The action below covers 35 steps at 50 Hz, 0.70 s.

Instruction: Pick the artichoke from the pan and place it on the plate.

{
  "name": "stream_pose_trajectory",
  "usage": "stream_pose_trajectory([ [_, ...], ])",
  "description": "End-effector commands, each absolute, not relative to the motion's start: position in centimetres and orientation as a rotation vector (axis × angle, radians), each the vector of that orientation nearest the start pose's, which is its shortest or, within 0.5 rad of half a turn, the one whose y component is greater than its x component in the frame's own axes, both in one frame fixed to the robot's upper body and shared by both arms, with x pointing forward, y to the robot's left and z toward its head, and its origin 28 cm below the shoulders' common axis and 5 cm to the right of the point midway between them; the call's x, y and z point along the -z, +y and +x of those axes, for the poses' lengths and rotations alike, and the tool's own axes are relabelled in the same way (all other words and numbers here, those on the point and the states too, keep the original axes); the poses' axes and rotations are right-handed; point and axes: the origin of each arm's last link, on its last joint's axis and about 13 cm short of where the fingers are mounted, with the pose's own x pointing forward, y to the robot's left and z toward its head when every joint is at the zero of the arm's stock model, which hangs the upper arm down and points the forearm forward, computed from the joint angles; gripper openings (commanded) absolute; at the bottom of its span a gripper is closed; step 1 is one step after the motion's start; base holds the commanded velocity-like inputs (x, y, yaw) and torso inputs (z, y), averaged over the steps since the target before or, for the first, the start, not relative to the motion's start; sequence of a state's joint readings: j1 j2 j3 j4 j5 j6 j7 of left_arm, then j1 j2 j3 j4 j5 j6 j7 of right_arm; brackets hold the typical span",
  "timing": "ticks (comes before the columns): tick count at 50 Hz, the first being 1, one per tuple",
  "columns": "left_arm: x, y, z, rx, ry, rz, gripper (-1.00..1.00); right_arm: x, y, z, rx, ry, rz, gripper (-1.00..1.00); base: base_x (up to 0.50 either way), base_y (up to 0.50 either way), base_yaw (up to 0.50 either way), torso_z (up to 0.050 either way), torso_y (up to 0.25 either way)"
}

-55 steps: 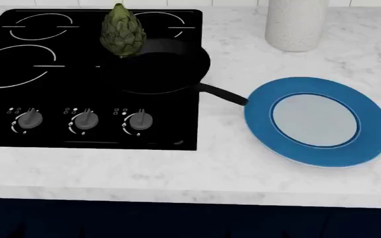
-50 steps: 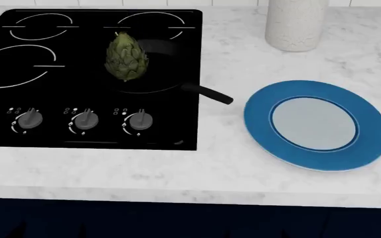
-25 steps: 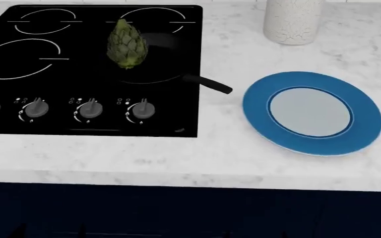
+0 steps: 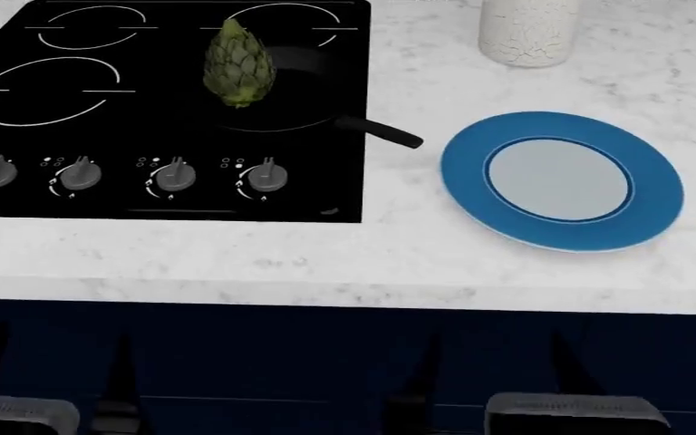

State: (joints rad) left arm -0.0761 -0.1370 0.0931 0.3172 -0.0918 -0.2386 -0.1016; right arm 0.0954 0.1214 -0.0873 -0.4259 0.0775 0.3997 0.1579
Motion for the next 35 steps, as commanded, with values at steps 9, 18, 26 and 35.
stream_pose_trajectory([
  [9,-23.7,22.5,19.4,-0.059,-0.549,0.172,1.00,-28.6,-10.9,18.9,0.187,-0.454,-0.102,1.00,0.00,0.00,0.00,0.000,0.000],
  [18,-31.9,23.0,18.2,-0.127,-0.686,0.195,1.00,-35.1,-10.2,19.9,-0.004,-0.413,-0.036,1.00,0.00,0.00,0.00,0.000,0.000],
  [26,-34.6,22.4,18.4,-0.072,-0.696,0.179,1.00,-37.4,-10.2,20.3,-0.004,-0.418,-0.035,1.00,0.00,0.00,0.00,0.000,0.000],
  [35,-34.9,22.5,19.0,-0.094,-0.689,0.172,1.00,-37.8,-10.4,20.6,-0.017,-0.472,-0.019,1.00,0.00,0.00,0.00,0.000,0.000],
])
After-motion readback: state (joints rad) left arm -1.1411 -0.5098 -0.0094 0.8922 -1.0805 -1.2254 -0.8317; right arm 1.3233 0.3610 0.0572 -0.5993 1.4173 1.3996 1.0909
